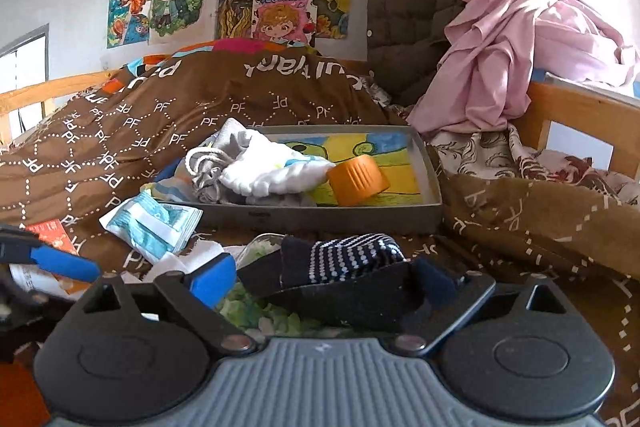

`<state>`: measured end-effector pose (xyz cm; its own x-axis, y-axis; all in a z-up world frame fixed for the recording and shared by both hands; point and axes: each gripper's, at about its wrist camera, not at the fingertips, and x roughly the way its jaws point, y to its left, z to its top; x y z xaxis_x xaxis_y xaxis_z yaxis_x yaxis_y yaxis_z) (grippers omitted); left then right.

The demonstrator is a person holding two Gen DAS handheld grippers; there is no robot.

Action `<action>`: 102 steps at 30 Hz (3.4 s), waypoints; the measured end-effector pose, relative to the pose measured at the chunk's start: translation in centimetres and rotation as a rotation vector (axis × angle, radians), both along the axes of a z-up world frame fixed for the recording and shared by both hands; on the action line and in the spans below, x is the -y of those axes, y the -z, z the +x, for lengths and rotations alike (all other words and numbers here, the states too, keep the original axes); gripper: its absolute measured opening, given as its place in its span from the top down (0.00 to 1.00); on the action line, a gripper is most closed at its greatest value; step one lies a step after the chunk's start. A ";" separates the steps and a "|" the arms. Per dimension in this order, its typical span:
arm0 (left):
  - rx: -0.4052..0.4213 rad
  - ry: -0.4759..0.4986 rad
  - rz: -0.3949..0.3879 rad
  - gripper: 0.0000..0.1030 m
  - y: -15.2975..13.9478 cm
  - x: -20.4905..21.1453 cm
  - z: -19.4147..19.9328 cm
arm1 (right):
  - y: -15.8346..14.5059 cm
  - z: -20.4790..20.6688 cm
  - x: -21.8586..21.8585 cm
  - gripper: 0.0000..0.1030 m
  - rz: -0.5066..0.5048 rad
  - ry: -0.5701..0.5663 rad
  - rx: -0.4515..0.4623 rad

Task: Organize soft objects
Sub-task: 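Grasp the white square pad with the left tool while the right tool grasps the striped black sock, then carry the white pad and striped sock into the grey tray and open both tools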

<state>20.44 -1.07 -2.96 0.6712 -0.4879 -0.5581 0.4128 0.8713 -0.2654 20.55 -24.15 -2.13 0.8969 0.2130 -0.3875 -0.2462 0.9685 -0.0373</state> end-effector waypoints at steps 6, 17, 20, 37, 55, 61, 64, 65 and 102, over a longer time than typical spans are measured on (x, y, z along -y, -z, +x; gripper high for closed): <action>0.018 -0.003 0.062 0.12 0.1 1.4 0.5 | 0.3 -0.1 0.5 0.10 0.011 -0.006 0.000; -0.013 0.006 0.066 0.44 -0.1 2.7 0.4 | -0.4 -0.2 2.2 0.35 0.079 0.017 -0.020; -0.031 -0.002 0.055 0.53 0.1 2.8 0.3 | -0.6 -0.3 2.5 0.42 0.096 0.029 -0.028; -0.095 -0.049 -0.043 0.93 0.4 0.7 -0.5 | -1.3 -1.0 2.6 0.91 0.101 0.039 -0.007; -0.086 -0.178 -0.114 0.94 -1.1 -3.2 -4.2 | -2.8 -3.6 0.2 0.92 0.152 -0.122 0.033; -0.049 -0.175 -0.129 0.95 -2.5 -3.9 -4.6 | -4.0 -4.8 -0.5 0.93 0.172 -0.174 0.063; -0.021 -0.180 -0.143 0.95 -3.3 -4.3 -4.3 | -4.7 -5.5 -0.7 0.93 0.163 -0.184 0.085; -0.011 -0.180 -0.148 0.95 -3.6 -4.4 -4.1 | -5.0 -5.7 -0.7 0.93 0.162 -0.182 0.089; 0.047 -0.057 -0.304 0.94 -2.3 3.4 23.2 | -8.6 22.7 0.4 0.92 0.019 -0.009 -0.065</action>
